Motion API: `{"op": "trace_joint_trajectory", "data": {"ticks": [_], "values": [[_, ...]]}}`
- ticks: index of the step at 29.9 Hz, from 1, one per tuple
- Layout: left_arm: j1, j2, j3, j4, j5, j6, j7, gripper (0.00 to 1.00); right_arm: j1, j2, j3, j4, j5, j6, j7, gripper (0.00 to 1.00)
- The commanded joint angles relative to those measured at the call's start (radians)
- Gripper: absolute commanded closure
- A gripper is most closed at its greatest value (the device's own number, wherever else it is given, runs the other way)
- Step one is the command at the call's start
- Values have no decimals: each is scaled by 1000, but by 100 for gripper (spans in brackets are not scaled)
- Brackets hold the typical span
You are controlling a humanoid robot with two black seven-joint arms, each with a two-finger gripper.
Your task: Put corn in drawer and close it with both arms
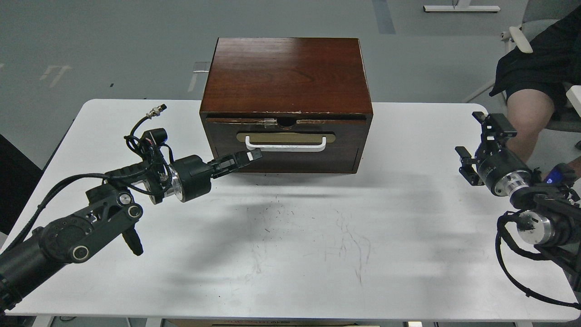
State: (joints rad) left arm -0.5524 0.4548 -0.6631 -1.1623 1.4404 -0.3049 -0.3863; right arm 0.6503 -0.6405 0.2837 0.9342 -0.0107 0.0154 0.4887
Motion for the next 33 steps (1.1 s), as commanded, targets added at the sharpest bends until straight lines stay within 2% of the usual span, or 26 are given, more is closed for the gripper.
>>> {"op": "trace_joint_trajectory", "data": {"ticks": [1, 12, 15, 18, 21, 22, 23, 24, 27, 30, 33], "values": [[-9, -2, -1, 6, 0, 1, 0, 100, 0, -1, 2, 0, 0, 0, 0, 0], [3, 19, 22, -11, -77, -16, 0, 100, 0, 1, 6, 0, 0, 0, 0, 0], [20, 62, 20, -72, -84, -33, -9, 100, 0, 1, 9, 2, 0, 0, 0, 0], [39, 110, 10, -157, -178, -86, -31, 100, 2, 2, 18, 3, 0, 0, 0, 0], [40, 146, -3, -212, -340, -95, -48, 55, 3, 8, 25, 6, 0, 1, 0, 0], [40, 169, -15, -236, -439, -96, -48, 24, 5, 12, 25, 6, 0, 0, 0, 0], [40, 180, -21, -246, -487, -97, -48, 10, 6, 12, 25, 8, 0, 1, 0, 0], [39, 197, -38, -257, -577, -97, -48, 0, 9, 13, 26, 9, 0, 0, 0, 0], [40, 219, -87, -257, -706, -96, -51, 0, 12, 21, 43, 8, 0, 0, 0, 0], [68, 222, -157, -237, -797, -85, -88, 0, 12, 33, 58, 6, 0, 0, 0, 0], [100, 225, -202, -215, -830, -68, -94, 0, 12, 42, 58, 5, 0, 2, 0, 0]]}}
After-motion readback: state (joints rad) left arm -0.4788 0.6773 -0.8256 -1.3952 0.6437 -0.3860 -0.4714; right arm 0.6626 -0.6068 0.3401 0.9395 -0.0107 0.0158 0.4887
